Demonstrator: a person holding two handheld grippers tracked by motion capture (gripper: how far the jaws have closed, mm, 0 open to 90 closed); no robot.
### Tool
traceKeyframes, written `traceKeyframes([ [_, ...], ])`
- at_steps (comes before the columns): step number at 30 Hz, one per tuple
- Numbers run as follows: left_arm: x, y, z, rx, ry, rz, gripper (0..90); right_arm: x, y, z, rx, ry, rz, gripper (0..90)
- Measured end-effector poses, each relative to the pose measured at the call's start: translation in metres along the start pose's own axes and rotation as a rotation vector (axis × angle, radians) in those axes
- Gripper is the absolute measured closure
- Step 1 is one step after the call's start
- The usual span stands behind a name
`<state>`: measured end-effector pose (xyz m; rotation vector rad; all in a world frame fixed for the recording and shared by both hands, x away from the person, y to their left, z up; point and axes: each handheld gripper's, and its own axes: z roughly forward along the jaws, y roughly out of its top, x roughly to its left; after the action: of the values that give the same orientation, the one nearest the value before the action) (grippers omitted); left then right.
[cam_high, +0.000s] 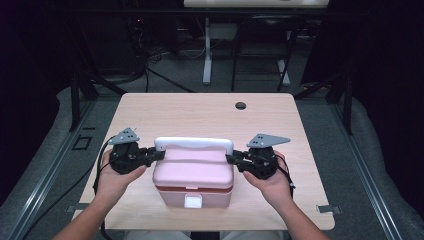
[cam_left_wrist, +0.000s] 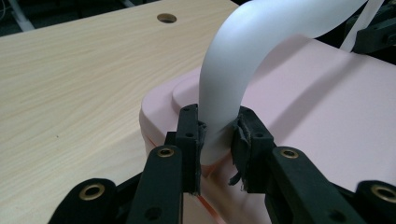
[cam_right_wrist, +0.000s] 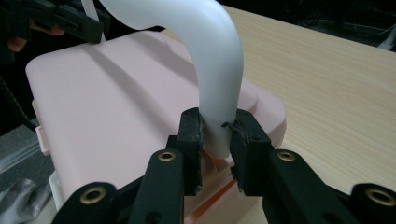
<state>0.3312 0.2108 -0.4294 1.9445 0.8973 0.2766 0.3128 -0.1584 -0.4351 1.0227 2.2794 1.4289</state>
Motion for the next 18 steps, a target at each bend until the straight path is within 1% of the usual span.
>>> traceKeyframes([
  [4,0.003,0.006,-0.001,-0.004,-0.008,-0.007,73.4,-0.003,0.007,-0.002,-0.012,0.005,0.02,74.5],
  [6,0.003,0.006,-0.001,-0.005,-0.011,-0.011,73.4,-0.004,0.008,-0.002,-0.012,0.005,0.02,74.5],
  [10,0.003,0.007,-0.001,-0.002,-0.013,-0.003,73.1,-0.004,0.009,-0.003,-0.017,0.01,0.024,74.6],
  [11,0.003,0.007,-0.001,-0.005,-0.013,-0.005,72.9,-0.004,0.009,-0.003,-0.016,0.01,0.024,74.5],
  [14,0.004,0.006,-0.003,-0.016,-0.031,-0.014,68.9,-0.004,0.01,-0.003,-0.018,0.01,0.022,74.6],
  [15,0.005,0.005,-0.005,-0.03,-0.033,-0.015,68.6,-0.004,0.01,-0.004,-0.019,0.012,0.025,74.6],
  [17,0.005,0.005,-0.007,-0.035,-0.032,-0.017,68.6,-0.004,0.011,-0.004,-0.023,0.015,0.028,74.7],
  [18,0.005,0.004,-0.011,-0.043,-0.03,-0.014,68.6,-0.004,0.011,-0.004,-0.025,0.017,0.029,74.6],
])
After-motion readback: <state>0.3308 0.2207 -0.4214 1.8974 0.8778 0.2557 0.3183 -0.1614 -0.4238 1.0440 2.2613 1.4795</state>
